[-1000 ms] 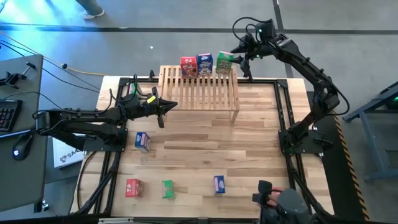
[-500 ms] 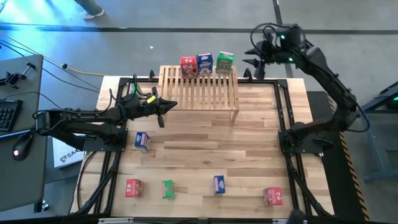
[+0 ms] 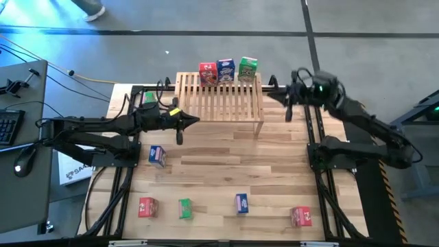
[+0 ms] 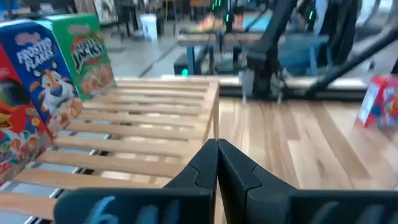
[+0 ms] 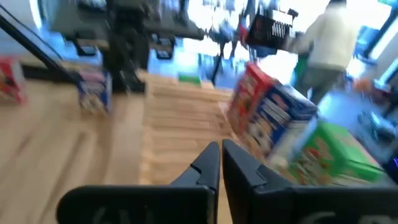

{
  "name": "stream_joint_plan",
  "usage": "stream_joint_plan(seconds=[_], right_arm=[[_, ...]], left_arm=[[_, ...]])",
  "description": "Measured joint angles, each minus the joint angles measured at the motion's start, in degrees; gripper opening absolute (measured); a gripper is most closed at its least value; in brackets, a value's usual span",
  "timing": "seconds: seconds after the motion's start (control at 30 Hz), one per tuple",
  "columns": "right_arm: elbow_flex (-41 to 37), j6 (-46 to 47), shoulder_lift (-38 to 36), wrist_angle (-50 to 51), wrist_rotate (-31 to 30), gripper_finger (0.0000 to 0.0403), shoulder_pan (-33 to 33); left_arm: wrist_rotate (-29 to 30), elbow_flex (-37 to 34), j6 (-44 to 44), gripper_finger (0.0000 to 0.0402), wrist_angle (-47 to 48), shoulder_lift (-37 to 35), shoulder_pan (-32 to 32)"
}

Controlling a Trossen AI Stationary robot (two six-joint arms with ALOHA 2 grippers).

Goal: Stack cereal on shelf
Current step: Put the top blue cereal box aligned with the other blue cereal box on the shelf

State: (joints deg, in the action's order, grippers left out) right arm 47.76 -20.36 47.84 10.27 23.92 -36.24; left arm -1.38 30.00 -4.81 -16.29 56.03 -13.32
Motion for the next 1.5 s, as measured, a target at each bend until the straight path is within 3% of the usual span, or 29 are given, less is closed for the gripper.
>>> stream_joint_plan(seconds=[0.27, 0.4, 0.57, 0.8, 1.03, 1.27, 1.5], right_arm=[[-21.1, 6.8, -7.6, -27.7, -8.1, 0.0001, 11.1], [-28.0, 8.8, -7.7, -37.4, -11.9, 0.0000, 15.6], [-31.3, 8.5, -7.8, -41.8, -15.8, 0.0000, 19.9], [-31.3, 4.7, -7.8, -44.8, -17.1, 0.0000, 21.8], [-31.3, 0.7, -7.8, -46.0, -16.8, 0.0000, 21.5], [-31.3, -1.2, -7.8, -46.9, -16.7, 0.0000, 21.3], [-31.3, -1.8, -7.8, -47.4, -16.6, 0.0000, 21.2]], left_arm=[[11.6, 9.1, 5.0, 0.0000, 20.8, 0.0, 9.9], [18.3, 13.6, 13.9, 0.0000, 32.7, 0.0, 14.4], [23.1, 18.6, 28.0, 0.0005, 46.5, 0.0, 19.1], [18.8, 24.7, 51.8, 0.0051, 67.3, 0.0, 23.5], [13.7, 29.3, 73.0, 0.0131, 84.5, 0.8, 25.9], [10.5, 30.0, 86.8, 0.0218, 91.6, 4.0, 24.9], [4.4, 30.0, 88.0, 0.0276, 96.5, 10.2, 23.6]])
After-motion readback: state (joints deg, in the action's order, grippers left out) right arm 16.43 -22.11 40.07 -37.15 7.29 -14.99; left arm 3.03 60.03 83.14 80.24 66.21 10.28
